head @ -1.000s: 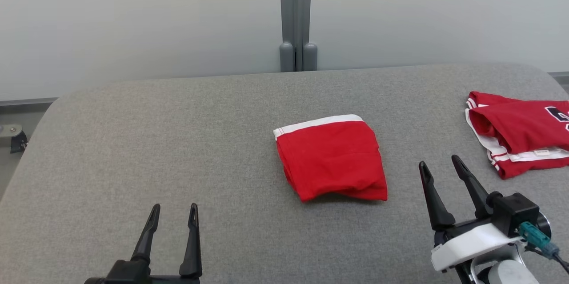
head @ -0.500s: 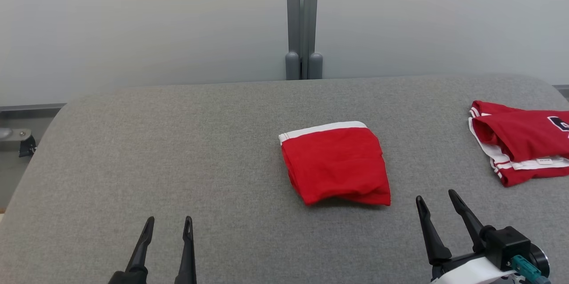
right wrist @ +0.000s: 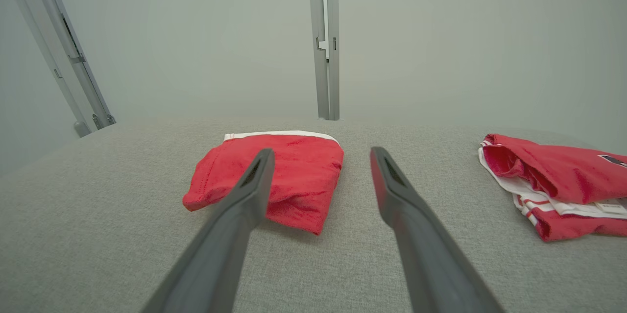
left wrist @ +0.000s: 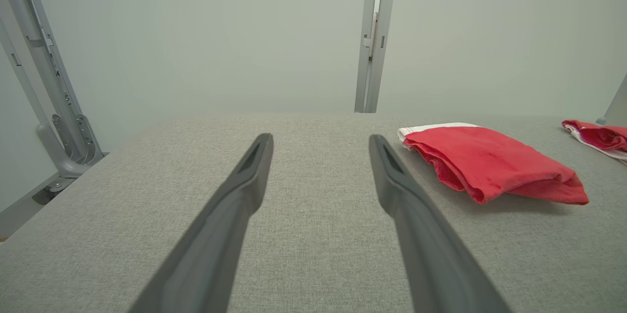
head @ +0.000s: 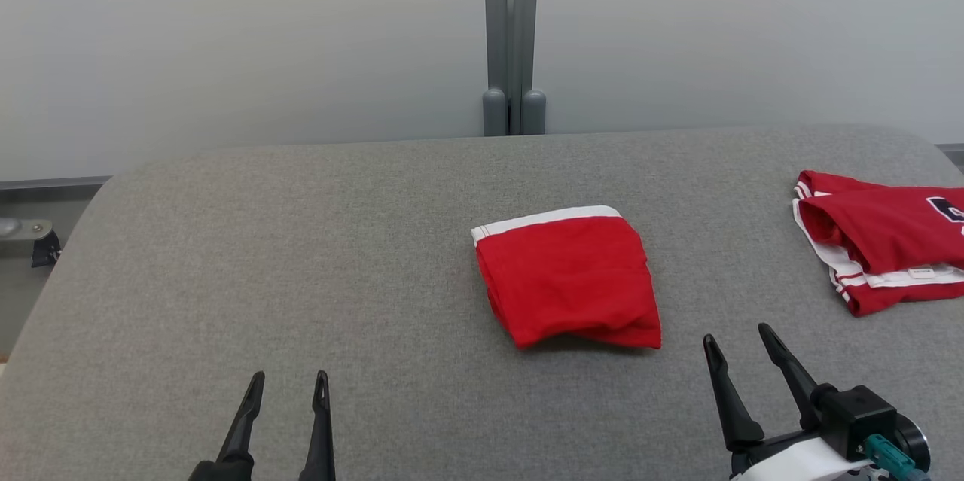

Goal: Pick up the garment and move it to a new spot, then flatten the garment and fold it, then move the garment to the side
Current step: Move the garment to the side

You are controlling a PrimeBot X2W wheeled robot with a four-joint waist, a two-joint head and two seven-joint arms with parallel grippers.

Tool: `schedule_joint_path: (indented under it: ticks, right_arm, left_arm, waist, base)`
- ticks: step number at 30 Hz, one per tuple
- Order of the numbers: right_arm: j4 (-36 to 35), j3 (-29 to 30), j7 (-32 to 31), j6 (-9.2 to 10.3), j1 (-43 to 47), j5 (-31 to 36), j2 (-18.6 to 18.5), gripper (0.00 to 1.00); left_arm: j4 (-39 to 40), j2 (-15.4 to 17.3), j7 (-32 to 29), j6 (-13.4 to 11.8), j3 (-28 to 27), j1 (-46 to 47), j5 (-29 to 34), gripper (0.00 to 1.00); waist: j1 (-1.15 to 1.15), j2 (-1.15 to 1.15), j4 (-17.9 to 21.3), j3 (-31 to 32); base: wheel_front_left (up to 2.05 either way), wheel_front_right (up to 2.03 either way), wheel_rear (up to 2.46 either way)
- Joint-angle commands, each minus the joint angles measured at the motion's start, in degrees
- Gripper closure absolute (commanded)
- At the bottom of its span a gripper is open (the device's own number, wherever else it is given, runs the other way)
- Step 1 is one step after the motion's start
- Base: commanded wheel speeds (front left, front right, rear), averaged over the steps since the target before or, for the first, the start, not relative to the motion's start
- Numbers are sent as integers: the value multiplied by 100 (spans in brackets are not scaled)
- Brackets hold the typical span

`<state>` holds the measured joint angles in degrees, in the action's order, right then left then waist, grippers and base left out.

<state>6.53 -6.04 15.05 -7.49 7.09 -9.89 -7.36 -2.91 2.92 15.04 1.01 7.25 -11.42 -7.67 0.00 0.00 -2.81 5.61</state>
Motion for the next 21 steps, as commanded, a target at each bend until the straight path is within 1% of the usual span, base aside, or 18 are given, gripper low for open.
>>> schedule_joint_path:
  ticks: [1,11,21]
  right_arm:
    - [7,13,13,0,93,-3,8,0]
    - [-56,86,13,0,79,66,71,0]
    - [-121,-17,13,-1,105,5,9,0]
  left_arm:
    - [9,-1,16,-12,-17,38,-27,0]
    - [47,0,16,-42,-33,-2,-37,0]
    - [2,-1,16,-56,-25,11,-20,0]
  waist:
    - [0,0,-4,5]
    - [0,0,16,10]
    - [0,0,21,3]
  base:
    - [0,0,0]
    - [0,0,0]
    - [0,0,0]
